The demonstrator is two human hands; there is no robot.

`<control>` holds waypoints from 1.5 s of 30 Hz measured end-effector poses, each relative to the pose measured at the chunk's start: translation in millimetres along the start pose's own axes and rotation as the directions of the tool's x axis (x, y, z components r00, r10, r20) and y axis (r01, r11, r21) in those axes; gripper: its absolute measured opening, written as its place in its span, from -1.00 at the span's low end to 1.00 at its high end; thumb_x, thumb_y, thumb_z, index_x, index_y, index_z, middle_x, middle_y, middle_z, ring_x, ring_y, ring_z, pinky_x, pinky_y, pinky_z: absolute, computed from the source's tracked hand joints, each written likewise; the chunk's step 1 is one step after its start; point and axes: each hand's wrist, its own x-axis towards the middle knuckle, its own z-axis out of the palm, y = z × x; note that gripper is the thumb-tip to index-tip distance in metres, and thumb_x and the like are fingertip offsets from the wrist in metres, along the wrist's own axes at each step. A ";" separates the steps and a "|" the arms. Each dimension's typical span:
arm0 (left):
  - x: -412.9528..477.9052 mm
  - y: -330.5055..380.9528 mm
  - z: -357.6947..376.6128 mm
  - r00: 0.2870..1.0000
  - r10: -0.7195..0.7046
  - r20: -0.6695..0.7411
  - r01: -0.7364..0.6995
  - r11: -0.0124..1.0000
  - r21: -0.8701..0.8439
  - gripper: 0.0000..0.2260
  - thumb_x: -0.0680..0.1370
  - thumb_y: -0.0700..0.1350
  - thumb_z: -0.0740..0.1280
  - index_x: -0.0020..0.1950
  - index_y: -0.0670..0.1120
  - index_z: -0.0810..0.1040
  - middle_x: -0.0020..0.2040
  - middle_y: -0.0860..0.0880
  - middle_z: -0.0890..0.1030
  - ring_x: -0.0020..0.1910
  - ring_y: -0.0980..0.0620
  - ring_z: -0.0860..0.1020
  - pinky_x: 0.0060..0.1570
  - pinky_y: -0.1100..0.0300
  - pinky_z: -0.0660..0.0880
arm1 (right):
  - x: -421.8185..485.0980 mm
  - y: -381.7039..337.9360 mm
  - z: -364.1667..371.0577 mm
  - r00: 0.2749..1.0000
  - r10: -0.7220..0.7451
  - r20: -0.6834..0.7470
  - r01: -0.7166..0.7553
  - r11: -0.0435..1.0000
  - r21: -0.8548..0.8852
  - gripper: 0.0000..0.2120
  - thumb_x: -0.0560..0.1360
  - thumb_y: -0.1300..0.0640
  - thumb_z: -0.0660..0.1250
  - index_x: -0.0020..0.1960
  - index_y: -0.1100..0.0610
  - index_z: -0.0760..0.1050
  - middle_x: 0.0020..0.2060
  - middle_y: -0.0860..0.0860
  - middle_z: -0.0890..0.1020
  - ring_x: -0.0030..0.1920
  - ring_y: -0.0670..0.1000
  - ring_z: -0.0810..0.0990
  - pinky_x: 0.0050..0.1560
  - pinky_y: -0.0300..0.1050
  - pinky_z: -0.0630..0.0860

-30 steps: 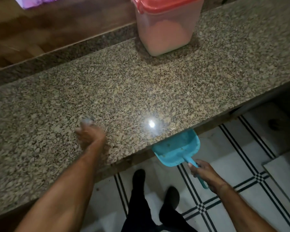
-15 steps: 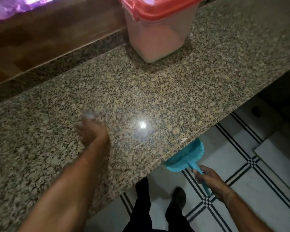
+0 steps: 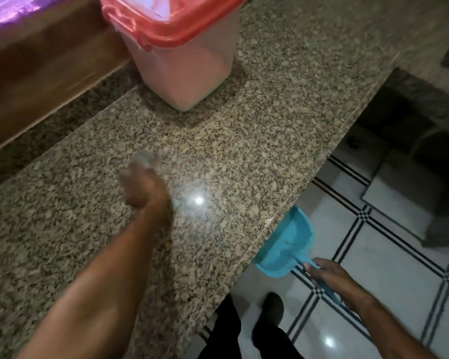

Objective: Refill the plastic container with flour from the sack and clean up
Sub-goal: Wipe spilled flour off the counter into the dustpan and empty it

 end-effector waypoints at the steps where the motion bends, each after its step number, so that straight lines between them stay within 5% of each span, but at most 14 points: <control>1: 14.2 -4.2 -0.2 0.991 -0.132 -0.036 0.131 0.991 -0.018 -0.59 0.67 0.05 0.10 0.43 -0.08 0.47 0.36 -0.17 0.51 0.32 -0.22 0.50 0.29 -0.10 0.45 | 0.1 1.7 -2.7 1.000 0.007 -0.004 -0.007 1.000 -0.002 -0.71 0.60 -0.03 0.42 -0.19 0.13 0.55 -0.39 0.01 0.56 -0.33 -0.02 0.50 -0.23 -0.14 0.43; 3: 3.2 16.0 10.2 0.981 -0.156 -0.111 0.163 0.985 0.053 -0.60 0.65 0.02 0.12 0.41 -0.11 0.49 0.39 -0.27 0.46 0.37 -0.30 0.45 0.37 -0.19 0.36 | -0.3 3.8 -8.1 1.000 0.019 -0.015 -0.018 1.000 0.013 -0.72 0.60 -0.03 0.43 -0.18 0.15 0.56 -0.38 0.03 0.57 -0.31 0.00 0.51 -0.22 -0.12 0.44; 6: -56.1 53.9 37.3 0.974 0.225 -0.018 -0.215 0.949 0.229 -0.75 0.63 -0.13 0.31 0.32 -0.08 0.52 0.28 -0.22 0.54 0.20 -0.18 0.56 0.14 -0.12 0.50 | 0.8 2.4 -18.2 0.999 0.017 -0.041 -0.017 1.000 -0.003 -0.70 0.59 -0.04 0.45 -0.19 0.15 0.58 -0.38 0.03 0.57 -0.33 -0.01 0.50 -0.22 -0.09 0.43; 10: -121.5 78.9 60.4 0.733 0.623 0.274 -0.637 0.770 -0.046 -0.72 0.71 0.04 0.23 0.39 0.07 0.54 0.24 -0.07 0.54 0.17 -0.02 0.52 0.25 -0.08 0.46 | -0.6 6.5 -42.8 0.996 0.000 -0.091 0.000 1.000 -0.002 -0.71 0.57 -0.03 0.47 -0.22 0.11 0.55 -0.39 0.02 0.51 -0.36 -0.04 0.47 -0.21 -0.10 0.41; 14: -57.7 77.3 63.8 0.905 0.421 0.058 -0.425 0.903 0.071 -0.80 0.69 0.02 0.21 0.17 -0.01 0.57 0.09 -0.14 0.62 0.04 -0.14 0.61 0.02 -0.09 0.57 | -2.6 12.4 -70.8 0.990 -0.013 -0.141 0.008 0.999 -0.037 -0.68 0.57 -0.07 0.45 -0.21 0.12 0.55 -0.40 0.00 0.52 -0.36 -0.05 0.47 -0.26 -0.13 0.42; 18: -1.6 68.3 82.1 0.987 0.079 -0.141 -0.073 0.996 0.051 -0.47 0.63 0.20 -0.08 0.38 0.01 0.51 0.37 -0.24 0.51 0.36 -0.26 0.50 0.28 -0.12 0.41 | 4.2 21.2 -89.1 0.988 -0.010 -0.157 0.000 0.998 -0.068 -0.70 0.56 -0.12 0.46 -0.20 0.08 0.58 -0.40 -0.04 0.56 -0.36 -0.07 0.50 -0.26 -0.14 0.45; 21: -73.8 109.4 91.0 0.935 0.348 -0.065 -0.351 0.936 -0.035 -0.56 0.73 0.15 0.01 0.13 -0.02 0.62 0.03 -0.06 0.65 0.00 -0.05 0.66 -0.15 0.16 0.45 | 12.6 27.3 -97.9 0.989 -0.019 -0.147 0.008 0.998 -0.069 -0.69 0.58 -0.09 0.45 -0.21 0.10 0.55 -0.40 -0.04 0.53 -0.35 -0.04 0.48 -0.25 -0.11 0.42; 25: -128.7 127.4 102.6 0.683 0.711 0.165 -0.688 0.703 -0.180 -0.65 0.72 0.17 0.05 0.18 0.11 0.60 0.03 0.05 0.59 -0.02 0.04 0.55 -0.05 0.12 0.45 | 21.6 29.5 -110.6 0.995 -0.034 -0.097 0.029 0.998 -0.057 -0.67 0.60 -0.07 0.42 -0.23 0.10 0.49 -0.42 -0.06 0.49 -0.39 -0.10 0.43 -0.32 -0.24 0.39; 28: -54.9 126.8 96.7 0.938 0.342 0.056 -0.333 0.935 -0.124 -0.68 0.70 0.18 0.12 0.18 0.06 0.59 0.06 -0.04 0.66 0.03 -0.11 0.66 -0.08 0.11 0.59 | 35.7 31.2 -128.8 0.997 -0.033 -0.074 0.030 0.999 -0.041 -0.68 0.59 -0.06 0.42 -0.20 0.13 0.52 -0.42 -0.06 0.50 -0.41 -0.12 0.44 -0.35 -0.27 0.38; 32: -3.5 143.2 101.8 0.998 0.020 -0.054 -0.014 0.994 0.111 -0.62 0.69 0.10 0.13 0.35 -0.07 0.55 0.36 -0.28 0.52 0.33 -0.30 0.50 0.31 -0.15 0.47 | 59.5 35.3 -153.7 1.000 -0.023 -0.021 0.023 1.000 0.005 -0.56 0.56 -0.10 0.45 -0.11 0.32 0.54 -0.40 -0.04 0.52 -0.35 -0.06 0.47 -0.28 -0.15 0.38; 35: -53.2 183.9 131.0 0.939 0.341 0.038 -0.341 0.940 0.013 -0.66 0.70 0.11 0.11 0.19 0.01 0.62 0.15 -0.14 0.67 0.11 -0.14 0.63 0.08 0.00 0.59 | 69.7 29.7 -173.3 0.999 -0.046 0.016 0.046 0.999 0.003 -0.52 0.45 -0.29 0.48 -0.18 0.15 0.54 -0.39 -0.03 0.52 -0.34 -0.06 0.47 -0.30 -0.17 0.38; 40: -166.3 223.6 157.9 0.619 0.762 0.192 -0.722 0.648 -0.242 -0.68 0.74 0.05 0.11 0.15 0.09 0.67 -0.02 0.05 0.66 -0.08 0.11 0.58 -0.06 0.12 0.57 | 78.5 8.4 -209.6 0.997 -0.071 0.002 0.071 0.997 0.007 -0.48 0.32 -0.33 0.45 -0.17 0.15 0.53 -0.39 -0.01 0.50 -0.40 -0.11 0.46 -0.37 -0.31 0.38; 43: -126.6 216.4 141.1 0.748 0.663 0.025 -0.647 0.737 -0.193 -0.63 0.74 0.05 0.09 -0.01 0.02 0.67 -0.24 0.08 0.65 -0.32 0.17 0.59 -0.40 0.42 0.40 | 84.6 4.8 -226.9 0.998 -0.064 -0.003 0.064 0.998 0.026 -0.46 0.31 -0.34 0.46 -0.18 0.16 0.52 -0.40 -0.03 0.50 -0.40 -0.11 0.45 -0.39 -0.31 0.35; 45: -73.1 195.0 134.1 0.909 0.413 -0.059 -0.415 0.909 -0.033 -0.68 0.69 0.06 0.14 0.06 -0.02 0.65 -0.10 -0.06 0.68 -0.14 -0.05 0.67 -0.25 0.23 0.48 | 90.2 7.9 -236.5 0.998 -0.063 -0.007 0.063 0.998 0.018 -0.35 0.29 -0.39 0.44 -0.16 0.23 0.52 -0.39 -0.05 0.51 -0.37 -0.08 0.47 -0.34 -0.26 0.36</control>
